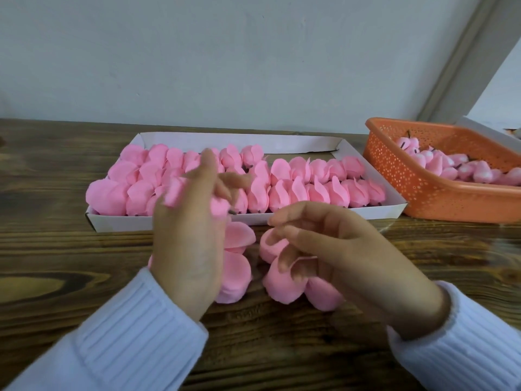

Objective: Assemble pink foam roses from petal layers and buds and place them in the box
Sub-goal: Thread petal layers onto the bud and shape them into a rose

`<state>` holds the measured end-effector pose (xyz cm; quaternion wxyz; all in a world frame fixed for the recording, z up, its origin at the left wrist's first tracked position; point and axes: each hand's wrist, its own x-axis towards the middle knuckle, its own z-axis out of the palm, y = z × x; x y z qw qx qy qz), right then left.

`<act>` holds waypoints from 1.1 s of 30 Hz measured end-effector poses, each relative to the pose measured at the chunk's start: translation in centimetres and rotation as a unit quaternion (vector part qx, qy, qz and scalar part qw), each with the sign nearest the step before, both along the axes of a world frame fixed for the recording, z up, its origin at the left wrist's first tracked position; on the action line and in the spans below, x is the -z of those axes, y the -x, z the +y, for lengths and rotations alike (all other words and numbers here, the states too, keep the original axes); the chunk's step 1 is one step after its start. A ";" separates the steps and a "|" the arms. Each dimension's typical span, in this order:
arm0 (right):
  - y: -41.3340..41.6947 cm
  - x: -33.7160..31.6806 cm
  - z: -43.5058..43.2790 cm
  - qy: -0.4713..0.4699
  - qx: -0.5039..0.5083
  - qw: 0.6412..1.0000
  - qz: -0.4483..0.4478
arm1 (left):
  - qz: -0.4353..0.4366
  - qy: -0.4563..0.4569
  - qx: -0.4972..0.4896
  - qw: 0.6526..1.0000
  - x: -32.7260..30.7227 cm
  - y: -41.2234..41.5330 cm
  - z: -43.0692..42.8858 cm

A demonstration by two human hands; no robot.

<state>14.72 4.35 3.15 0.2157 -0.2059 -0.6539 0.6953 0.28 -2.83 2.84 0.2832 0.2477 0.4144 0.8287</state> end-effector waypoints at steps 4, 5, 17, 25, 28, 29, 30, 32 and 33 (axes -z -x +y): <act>1.1 -1.0 1.0 -0.345 0.062 0.927 -0.133 | -0.169 -0.007 -0.053 0.984 -0.1 1.5 0.5; 1.6 -1.0 1.1 -0.398 0.064 0.902 -0.156 | -0.200 -0.004 -0.057 0.978 0.0 1.8 0.6; 8.8 0.7 0.8 -0.493 0.074 0.821 -0.278 | -0.223 0.020 -0.078 0.971 0.8 3.2 0.9; 8.9 -0.5 1.1 -0.386 0.076 0.891 -0.227 | -0.181 -0.011 -0.096 0.979 0.7 2.8 0.9; 7.7 -1.6 1.9 -0.314 0.158 0.925 -0.145 | -0.125 -0.041 -0.111 0.985 0.3 2.3 0.7; 7.2 -1.9 2.3 -0.291 0.193 0.930 -0.116 | -0.103 -0.045 -0.116 0.987 0.2 2.1 0.6; 6.6 -2.1 2.7 -0.275 0.224 0.930 -0.097 | -0.081 -0.046 -0.119 0.989 0.1 1.9 0.6; 5.5 -2.3 3.7 -0.244 0.263 0.930 -0.074 | -0.036 -0.043 -0.119 0.991 0.0 1.5 0.6; 4.8 -2.2 4.2 -0.213 0.273 0.936 -0.056 | -0.013 -0.039 -0.116 0.992 0.1 1.2 0.6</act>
